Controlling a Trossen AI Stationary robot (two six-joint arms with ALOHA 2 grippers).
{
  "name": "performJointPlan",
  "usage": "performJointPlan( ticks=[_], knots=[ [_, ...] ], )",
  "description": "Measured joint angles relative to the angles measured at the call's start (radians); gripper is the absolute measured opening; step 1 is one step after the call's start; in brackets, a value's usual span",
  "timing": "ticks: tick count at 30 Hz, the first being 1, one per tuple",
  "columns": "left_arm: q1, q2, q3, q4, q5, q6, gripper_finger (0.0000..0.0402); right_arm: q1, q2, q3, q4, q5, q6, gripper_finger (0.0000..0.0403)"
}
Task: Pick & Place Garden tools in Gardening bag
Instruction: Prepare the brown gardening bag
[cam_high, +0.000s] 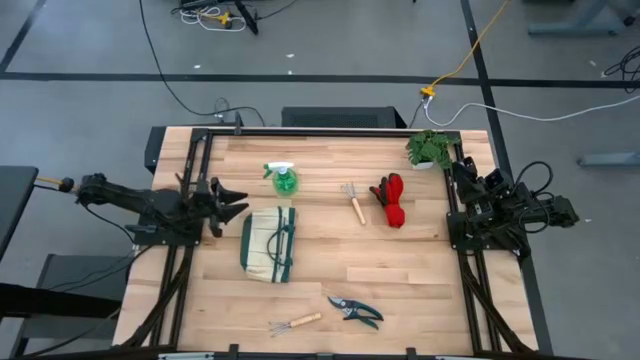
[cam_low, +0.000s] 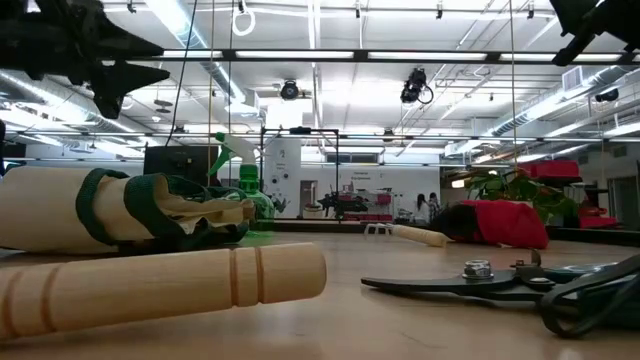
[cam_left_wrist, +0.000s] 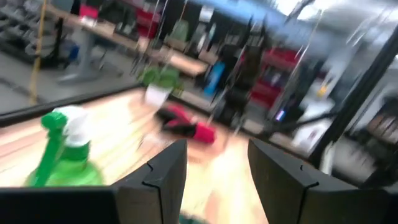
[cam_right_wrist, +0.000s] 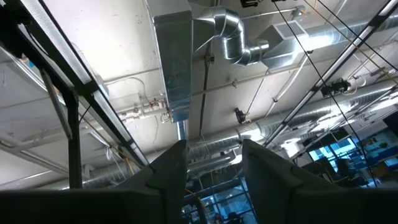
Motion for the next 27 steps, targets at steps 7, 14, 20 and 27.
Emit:
performJointPlan(
  ticks=[7,14,20,27],
  knots=[
    [0.039,0.388,0.204,-0.186,0.015,-0.127,0.0177,0.000,0.000,0.000,0.000,0.000,0.000,0.0155],
    [0.097,0.740,0.338,-0.233,0.242,-0.284,0.0177,0.000,0.000,0.000,0.000,0.000,0.000,0.0155],
    [0.103,0.975,0.453,-0.290,0.340,-0.289,0.0177,0.000,0.000,0.000,0.000,0.000,0.000,0.0155],
    [0.103,1.133,0.595,-0.509,0.375,-0.370,0.0177,0.000,0.000,0.000,0.000,0.000,0.000,0.0155]
  ],
)
